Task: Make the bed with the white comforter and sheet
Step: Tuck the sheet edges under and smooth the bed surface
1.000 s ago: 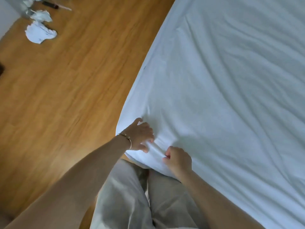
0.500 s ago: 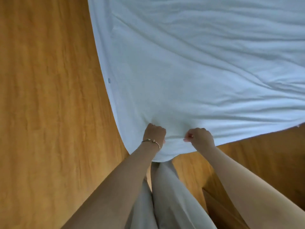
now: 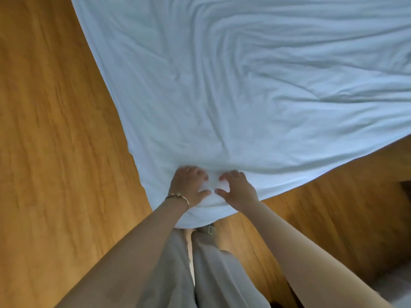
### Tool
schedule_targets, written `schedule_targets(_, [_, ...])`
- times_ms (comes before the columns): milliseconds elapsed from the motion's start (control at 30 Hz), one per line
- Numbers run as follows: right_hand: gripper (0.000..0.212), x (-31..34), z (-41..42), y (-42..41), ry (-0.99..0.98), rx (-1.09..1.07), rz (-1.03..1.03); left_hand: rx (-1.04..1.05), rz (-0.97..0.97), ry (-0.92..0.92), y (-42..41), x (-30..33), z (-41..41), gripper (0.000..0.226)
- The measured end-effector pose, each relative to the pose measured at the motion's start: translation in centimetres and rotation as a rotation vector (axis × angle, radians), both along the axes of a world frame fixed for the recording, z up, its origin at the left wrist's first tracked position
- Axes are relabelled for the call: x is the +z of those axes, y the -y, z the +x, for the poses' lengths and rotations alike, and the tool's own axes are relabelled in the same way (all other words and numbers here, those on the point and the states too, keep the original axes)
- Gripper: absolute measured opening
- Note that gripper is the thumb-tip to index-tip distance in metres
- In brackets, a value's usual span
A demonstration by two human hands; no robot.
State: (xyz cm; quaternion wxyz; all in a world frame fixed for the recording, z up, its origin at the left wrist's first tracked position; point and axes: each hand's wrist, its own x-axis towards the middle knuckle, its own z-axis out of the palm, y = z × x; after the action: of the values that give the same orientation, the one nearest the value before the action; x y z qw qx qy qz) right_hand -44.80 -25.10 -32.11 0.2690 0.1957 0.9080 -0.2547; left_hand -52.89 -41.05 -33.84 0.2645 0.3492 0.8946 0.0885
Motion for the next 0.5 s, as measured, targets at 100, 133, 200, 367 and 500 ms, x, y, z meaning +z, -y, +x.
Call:
schedule_targets(100, [0.063,-0.6,-1.5,2.9,0.075,0.158,0.008,-0.172,-0.060,-0.051,3.0,-1.2,-1.5,0.065])
schedule_targets(133, [0.058,-0.9,-1.4,4.2,0.124,0.233,0.054,-0.269,-0.074,-0.017,4.5,-1.6,-1.9,0.063])
schedule_targets(200, [0.042,-0.8,-2.0,5.8,0.181,0.223,0.133,-0.320,-0.060,0.149,6.7,-1.7,-3.2,0.053])
schedule_targets(367, [0.034,0.0,-9.8,7.8,0.041,-0.099,0.103,-0.166,-0.003,0.008,7.0,-1.1,-11.4,0.042])
schedule_targets(500, [0.044,-0.2,-12.7,13.3,0.356,-0.162,0.037,-0.410,-0.204,0.187,9.9,-0.4,-17.4,0.047])
